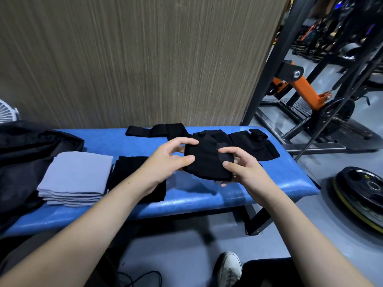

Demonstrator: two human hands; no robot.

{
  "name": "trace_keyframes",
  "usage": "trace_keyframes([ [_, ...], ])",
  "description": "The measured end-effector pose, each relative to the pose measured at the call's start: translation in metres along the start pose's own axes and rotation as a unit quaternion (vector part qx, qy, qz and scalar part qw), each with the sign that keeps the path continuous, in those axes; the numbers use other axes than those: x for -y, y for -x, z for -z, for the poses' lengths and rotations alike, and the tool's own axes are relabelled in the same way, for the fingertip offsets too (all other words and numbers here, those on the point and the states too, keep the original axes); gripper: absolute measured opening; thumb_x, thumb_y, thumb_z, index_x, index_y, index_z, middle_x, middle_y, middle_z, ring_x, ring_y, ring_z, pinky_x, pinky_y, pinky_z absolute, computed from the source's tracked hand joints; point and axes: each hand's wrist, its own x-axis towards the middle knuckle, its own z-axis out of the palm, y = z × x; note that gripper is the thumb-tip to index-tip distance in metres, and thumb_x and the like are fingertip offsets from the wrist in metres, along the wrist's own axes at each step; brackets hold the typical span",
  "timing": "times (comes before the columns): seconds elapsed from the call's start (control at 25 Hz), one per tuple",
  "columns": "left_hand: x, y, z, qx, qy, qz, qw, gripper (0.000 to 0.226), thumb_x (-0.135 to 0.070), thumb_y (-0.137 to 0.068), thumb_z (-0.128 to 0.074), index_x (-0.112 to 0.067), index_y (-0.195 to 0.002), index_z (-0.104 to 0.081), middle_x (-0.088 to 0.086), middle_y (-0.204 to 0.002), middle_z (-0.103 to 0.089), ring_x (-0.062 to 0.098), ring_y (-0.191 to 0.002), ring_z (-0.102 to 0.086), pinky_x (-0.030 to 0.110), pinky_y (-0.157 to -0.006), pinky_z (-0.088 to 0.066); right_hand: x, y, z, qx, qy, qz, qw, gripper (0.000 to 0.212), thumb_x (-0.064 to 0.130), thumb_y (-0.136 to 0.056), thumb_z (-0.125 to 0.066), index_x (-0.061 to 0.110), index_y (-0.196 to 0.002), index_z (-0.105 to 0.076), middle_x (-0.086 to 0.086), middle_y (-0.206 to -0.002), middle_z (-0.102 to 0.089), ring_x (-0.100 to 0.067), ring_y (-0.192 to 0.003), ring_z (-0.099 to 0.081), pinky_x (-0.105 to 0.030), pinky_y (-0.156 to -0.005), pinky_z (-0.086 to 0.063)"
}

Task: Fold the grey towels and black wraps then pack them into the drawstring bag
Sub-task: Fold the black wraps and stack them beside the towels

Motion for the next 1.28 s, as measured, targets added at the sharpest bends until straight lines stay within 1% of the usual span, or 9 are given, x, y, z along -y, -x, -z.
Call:
trace_keyframes([
  [0.12,0.003,0.009,0.022,-0.038,-0.032,0.011,0.999,0.031,-0.018,-0.090,-0.069,-0.041,-0.110,-0.069,-0.010,-0.108,-0.056,0.010,-0.067,-0.053,0.016,-0.080,-0.044,-0.002,-0.008,-0.019,0.008,0.043,-0.008,0.999,0.028,-0.001,-0.097,-0.057,0.012,-0.121,-0.062,-0.022,-0.098,-0.064,-0.039,-0.062,-0.066,-0.041,-0.061,-0.054],
  [0.32,0.009,0.025,0.066,-0.109,-0.111,0.023,0.988,0.031,-0.018,-0.088,-0.070,-0.043,-0.106,-0.071,-0.010,-0.106,-0.060,0.004,-0.060,-0.048,0.022,-0.071,-0.042,-0.007,-0.026,-0.065,0.050,0.055,-0.004,0.997,0.024,0.006,-0.098,-0.060,0.017,-0.119,-0.063,-0.035,-0.100,-0.054,-0.041,-0.062,-0.068,-0.038,-0.056,-0.052],
  [0.48,0.020,0.040,0.099,-0.138,-0.178,0.031,0.974,0.032,-0.012,-0.085,-0.072,-0.037,-0.106,-0.071,-0.002,-0.108,-0.065,-0.002,-0.066,-0.054,0.020,-0.070,-0.043,-0.010,-0.036,-0.106,0.071,0.098,0.003,0.993,0.024,0.005,-0.100,-0.054,0.013,-0.122,-0.059,0.007,-0.068,-0.061,-0.031,-0.053,-0.065,-0.033,-0.044,-0.048],
  [0.56,0.027,0.048,0.111,-0.133,-0.199,0.027,0.971,0.034,-0.006,-0.083,-0.074,-0.034,-0.102,-0.071,0.002,-0.104,-0.067,0.007,-0.067,-0.053,0.016,-0.070,-0.042,-0.014,-0.038,-0.120,0.080,0.133,0.004,0.988,0.025,0.007,-0.099,-0.054,0.016,-0.122,-0.059,0.005,-0.077,-0.062,-0.029,-0.051,-0.062,-0.032,-0.044,-0.047],
  [0.64,0.033,0.055,0.118,-0.122,-0.221,0.037,0.967,0.035,-0.005,-0.082,-0.076,-0.036,-0.096,-0.071,0.002,-0.088,-0.065,0.006,-0.051,-0.044,0.011,-0.058,-0.038,-0.020,-0.039,-0.127,0.086,0.186,0.006,0.979,0.026,0.011,-0.099,-0.055,0.021,-0.122,-0.058,-0.006,-0.097,-0.065,-0.023,-0.052,-0.059,-0.029,-0.047,-0.048],
  [0.72,0.038,0.057,0.120,-0.127,-0.275,0.041,0.952,0.033,-0.008,-0.080,-0.079,-0.038,-0.093,-0.071,-0.001,-0.070,-0.059,0.004,-0.045,-0.044,0.007,-0.053,-0.034,-0.026,-0.041,-0.131,0.085,0.281,0.035,0.955,0.028,0.015,-0.098,-0.057,0.024,-0.125,-0.059,-0.003,-0.097,-0.065,-0.013,-0.058,-0.054,-0.025,-0.061,-0.049],
  [0.84,0.038,0.057,0.116,-0.137,-0.329,0.035,0.934,0.031,-0.010,-0.078,-0.081,-0.034,-0.095,-0.069,-0.005,-0.065,-0.054,0.000,-0.056,-0.054,0.005,-0.057,-0.035,-0.028,-0.043,-0.134,0.094,0.381,0.060,0.918,0.032,0.020,-0.098,-0.059,0.023,-0.130,-0.059,0.006,-0.090,-0.059,-0.010,-0.076,-0.048,-0.023,-0.076,-0.039],
  [1.04,0.037,0.057,0.122,-0.147,-0.327,0.033,0.933,0.034,-0.011,-0.077,-0.081,-0.035,-0.097,-0.069,-0.009,-0.062,-0.053,0.003,-0.049,-0.050,0.022,-0.063,-0.039,-0.029,-0.049,-0.132,0.072,0.327,0.059,0.940,0.031,0.021,-0.096,-0.062,0.029,-0.126,-0.062,-0.001,-0.084,-0.060,-0.010,-0.065,-0.053,-0.033,-0.080,-0.053],
  [1.28,0.044,0.058,0.126,-0.109,-0.399,0.051,0.909,0.038,-0.020,-0.077,-0.083,-0.043,-0.097,-0.060,-0.008,-0.094,-0.059,0.010,-0.083,-0.059,0.029,-0.080,-0.042,-0.034,-0.049,-0.129,0.129,0.378,0.034,0.916,0.032,0.024,-0.096,-0.063,0.026,-0.128,-0.061,0.006,-0.071,-0.046,-0.005,-0.065,-0.045,-0.015,-0.066,-0.038],
])
